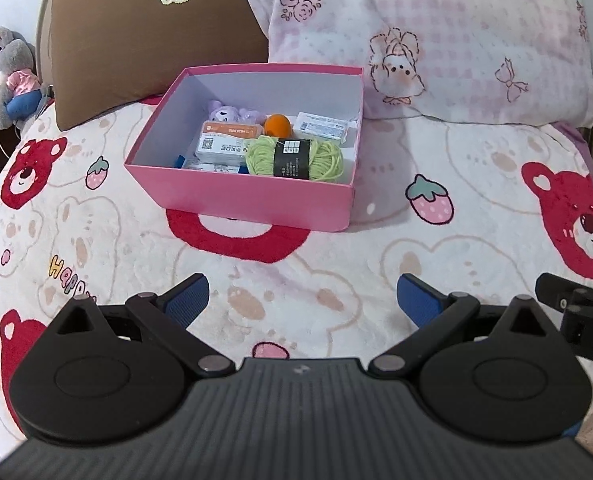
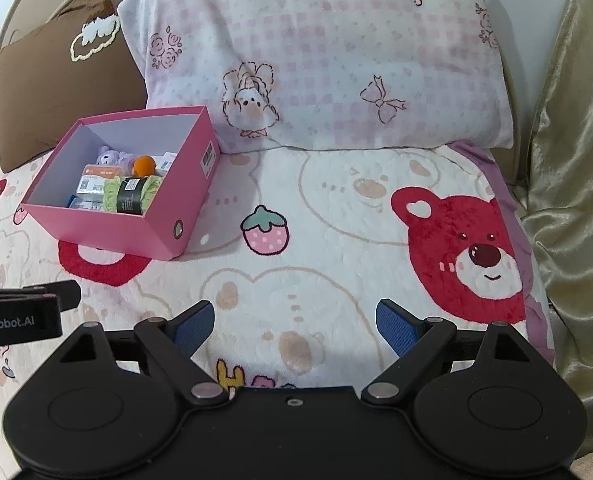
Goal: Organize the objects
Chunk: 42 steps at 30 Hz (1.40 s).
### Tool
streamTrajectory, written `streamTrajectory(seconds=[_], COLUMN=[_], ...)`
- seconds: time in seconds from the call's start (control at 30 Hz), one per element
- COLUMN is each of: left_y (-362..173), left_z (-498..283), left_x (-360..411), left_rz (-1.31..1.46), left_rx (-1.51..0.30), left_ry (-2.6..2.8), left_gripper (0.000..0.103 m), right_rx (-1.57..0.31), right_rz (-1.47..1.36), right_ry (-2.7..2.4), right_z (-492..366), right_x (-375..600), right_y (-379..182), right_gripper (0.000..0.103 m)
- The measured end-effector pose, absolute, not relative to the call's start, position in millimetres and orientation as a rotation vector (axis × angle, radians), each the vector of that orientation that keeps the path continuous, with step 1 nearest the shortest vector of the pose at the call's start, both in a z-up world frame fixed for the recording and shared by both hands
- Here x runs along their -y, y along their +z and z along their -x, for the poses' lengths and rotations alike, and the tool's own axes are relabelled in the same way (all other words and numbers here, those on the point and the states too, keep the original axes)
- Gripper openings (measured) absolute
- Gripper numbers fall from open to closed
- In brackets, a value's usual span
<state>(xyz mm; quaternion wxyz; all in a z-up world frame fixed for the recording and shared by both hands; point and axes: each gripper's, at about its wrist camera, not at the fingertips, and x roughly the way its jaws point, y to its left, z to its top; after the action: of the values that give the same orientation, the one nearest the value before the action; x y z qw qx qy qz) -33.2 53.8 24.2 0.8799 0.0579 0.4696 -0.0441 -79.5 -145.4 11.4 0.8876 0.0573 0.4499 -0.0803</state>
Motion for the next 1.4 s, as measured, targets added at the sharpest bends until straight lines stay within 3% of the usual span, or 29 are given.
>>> streamTrajectory(seconds=[1.4], left_y=[12.0], left_z=[36.8], left_x=[-51.7], left_rz=[-0.116], left_rx=[-1.081], left_ry=[-0.176], left_gripper=[0.102], right_rx=[-0.926], right_rz=[-0.147], right_ry=[-0.173], right_z=[89.5], right_x=[147.1], right_y=[7.8], right_gripper=[0.091])
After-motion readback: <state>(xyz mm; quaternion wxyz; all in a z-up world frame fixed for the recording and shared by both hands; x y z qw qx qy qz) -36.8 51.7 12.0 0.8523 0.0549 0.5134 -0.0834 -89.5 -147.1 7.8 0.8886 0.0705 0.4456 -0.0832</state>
